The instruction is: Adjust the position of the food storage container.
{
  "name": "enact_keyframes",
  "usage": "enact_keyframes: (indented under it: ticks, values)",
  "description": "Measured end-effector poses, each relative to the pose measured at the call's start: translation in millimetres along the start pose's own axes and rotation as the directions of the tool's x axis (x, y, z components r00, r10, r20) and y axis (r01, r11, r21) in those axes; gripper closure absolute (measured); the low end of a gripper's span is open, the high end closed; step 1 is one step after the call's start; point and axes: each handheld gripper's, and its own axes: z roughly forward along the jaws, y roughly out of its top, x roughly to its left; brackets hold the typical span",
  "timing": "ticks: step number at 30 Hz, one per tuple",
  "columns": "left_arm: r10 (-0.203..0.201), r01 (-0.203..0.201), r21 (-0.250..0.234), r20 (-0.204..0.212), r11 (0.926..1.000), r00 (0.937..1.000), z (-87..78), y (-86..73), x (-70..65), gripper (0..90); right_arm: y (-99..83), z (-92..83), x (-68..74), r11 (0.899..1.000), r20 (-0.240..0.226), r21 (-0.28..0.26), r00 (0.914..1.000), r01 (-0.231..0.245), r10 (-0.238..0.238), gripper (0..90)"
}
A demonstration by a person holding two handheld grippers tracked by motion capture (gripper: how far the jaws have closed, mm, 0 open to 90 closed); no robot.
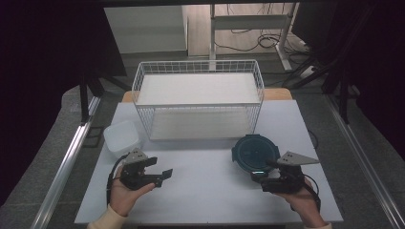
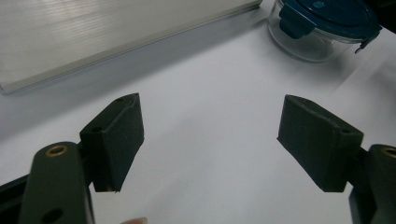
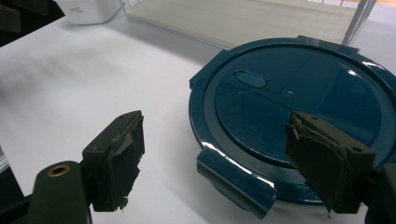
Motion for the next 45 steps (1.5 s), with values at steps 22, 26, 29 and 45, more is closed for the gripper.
enact_keyframes:
  ticks: [22,26,29,45]
  values:
    - [0.006,-0.007,0.031,0.022,0.9995,0.9997,14.2,6.0,-4.5,21.3,-3.2,-6.3,0.8,1.000,0.027,0.020,0.9996,0.002,-0.003,23.5]
    - [-0.004,0.003,0.039,0.028,0.9992,0.9996,14.3,4.8,-3.1,21.4,-0.2,-5.8,1.8,1.000,0.023,0.022,0.9997,0.009,-0.009,24.6]
    - [-0.018,0.017,0.035,0.032,0.9992,0.9993,13.5,5.2,-0.6,21.4,3.9,-5.4,1.1,1.000,0.030,0.022,0.9995,0.013,-0.013,25.0]
    - [-0.042,0.041,0.029,0.032,0.9987,0.9986,7.3,7.2,4.5,21.7,65.6,-17.8,-19.9,1.000,0.073,-0.019,0.9973,-0.002,0.003,33.1]
